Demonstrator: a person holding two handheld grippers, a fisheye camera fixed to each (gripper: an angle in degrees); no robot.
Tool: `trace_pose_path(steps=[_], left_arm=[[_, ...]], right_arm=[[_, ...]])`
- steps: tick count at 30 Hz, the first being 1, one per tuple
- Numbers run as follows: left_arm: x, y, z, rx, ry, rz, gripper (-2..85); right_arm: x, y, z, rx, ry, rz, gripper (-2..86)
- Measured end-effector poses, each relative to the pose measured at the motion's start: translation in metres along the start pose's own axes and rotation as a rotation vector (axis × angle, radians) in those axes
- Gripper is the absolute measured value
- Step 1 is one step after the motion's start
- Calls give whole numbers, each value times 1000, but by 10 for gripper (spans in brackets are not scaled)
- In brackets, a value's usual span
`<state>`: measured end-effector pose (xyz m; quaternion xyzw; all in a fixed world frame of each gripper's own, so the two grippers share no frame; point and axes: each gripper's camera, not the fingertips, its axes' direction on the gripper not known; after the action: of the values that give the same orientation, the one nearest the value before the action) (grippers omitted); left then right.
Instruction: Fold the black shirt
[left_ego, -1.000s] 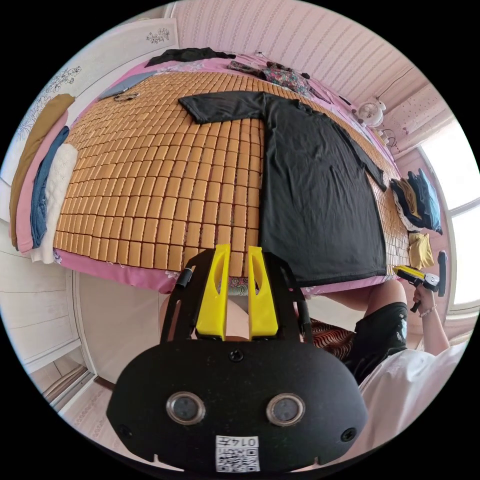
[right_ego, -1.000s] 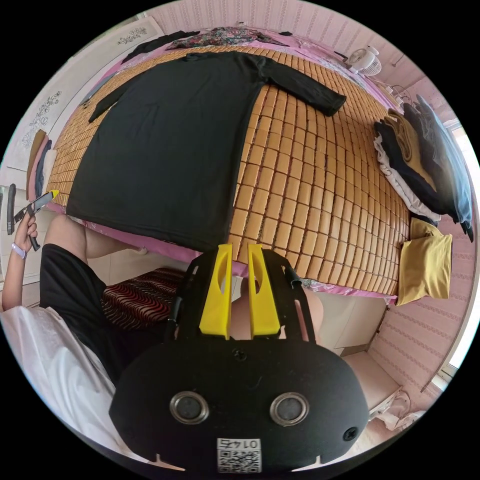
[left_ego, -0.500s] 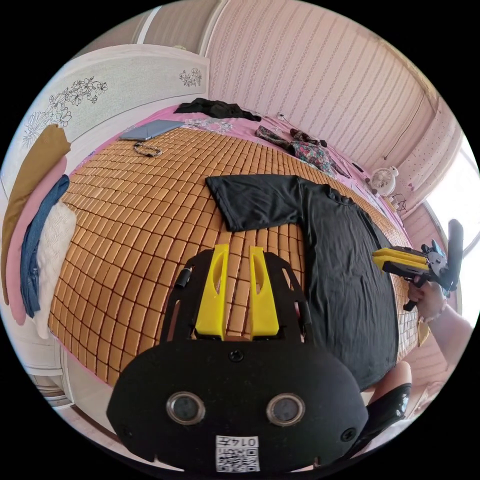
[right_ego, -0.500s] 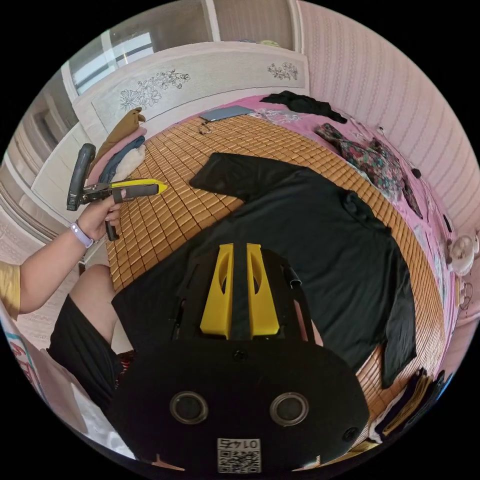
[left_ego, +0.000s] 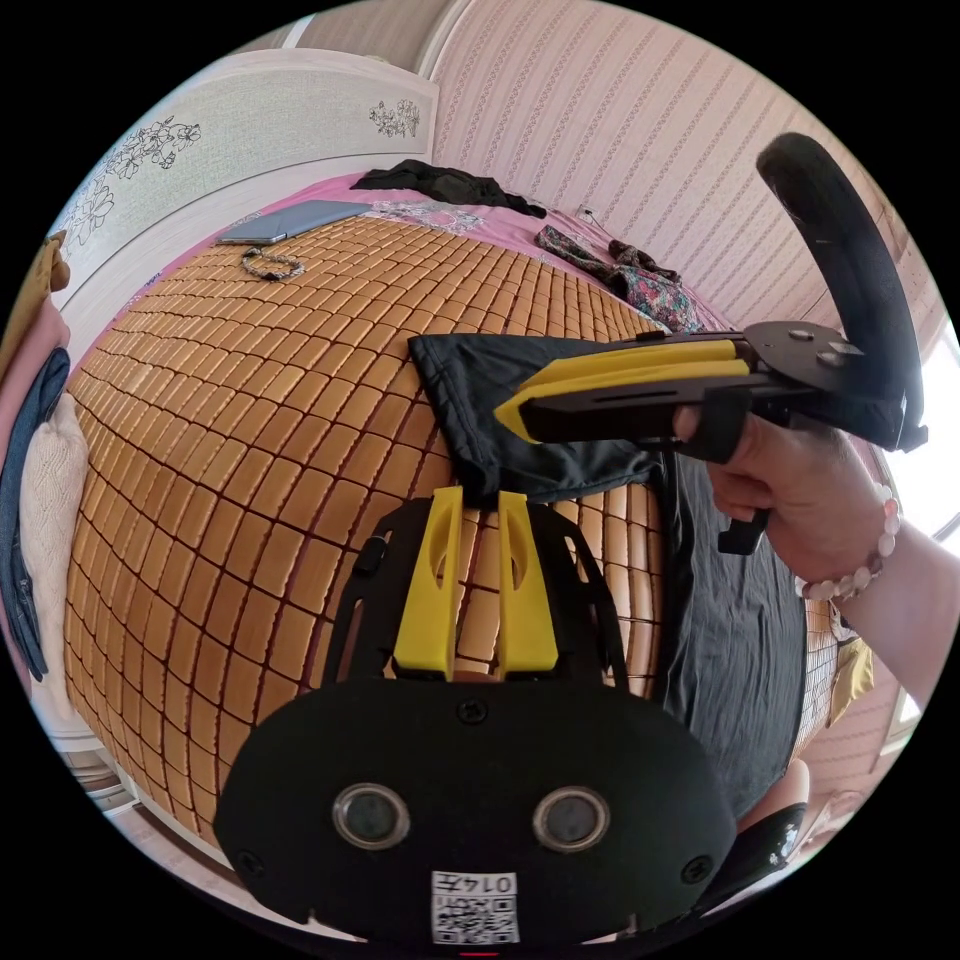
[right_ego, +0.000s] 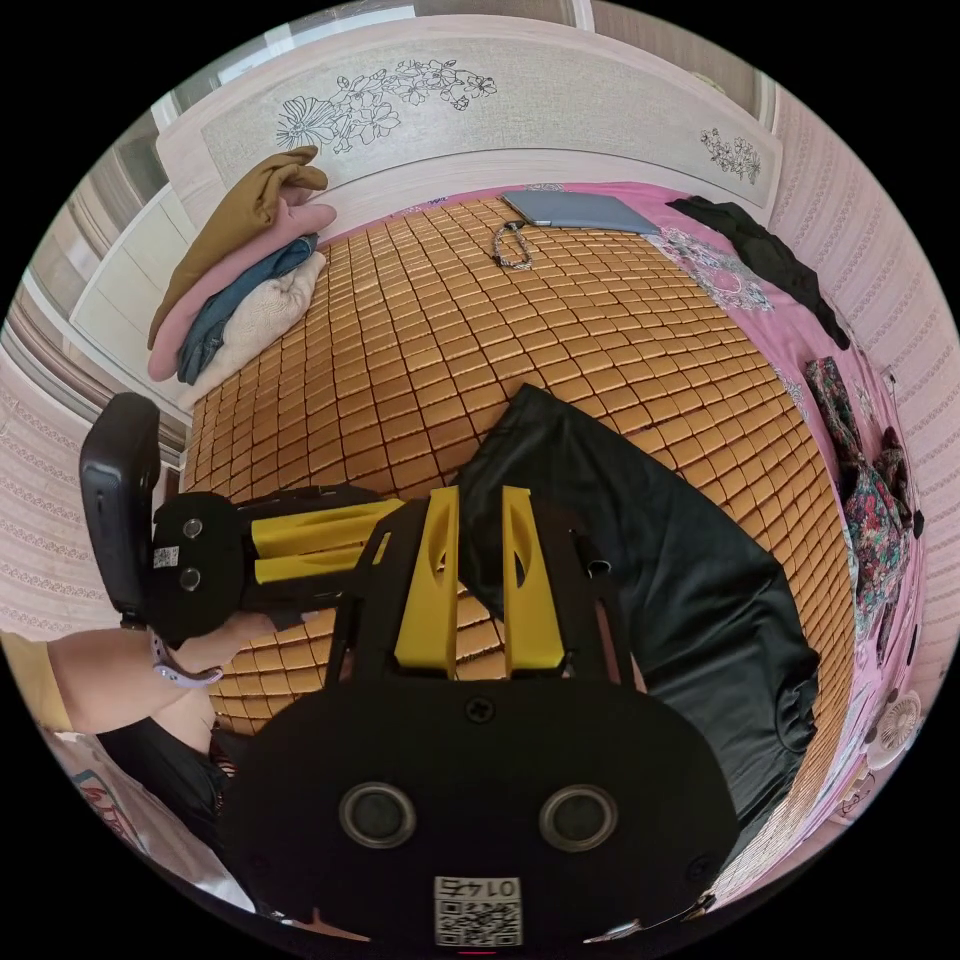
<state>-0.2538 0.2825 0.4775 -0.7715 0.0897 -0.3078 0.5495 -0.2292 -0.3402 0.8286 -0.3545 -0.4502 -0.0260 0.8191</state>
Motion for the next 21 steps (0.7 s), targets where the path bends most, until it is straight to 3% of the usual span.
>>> trace_pose_path(steps=[10,21], left_arm=[[8,-3,16,-1,-9,12,26],[27,-4,38,3,1,22,7]], right_arm=[[-2,-35,30,68,196,126,80],[27,-18,13,128,130,66,12]])
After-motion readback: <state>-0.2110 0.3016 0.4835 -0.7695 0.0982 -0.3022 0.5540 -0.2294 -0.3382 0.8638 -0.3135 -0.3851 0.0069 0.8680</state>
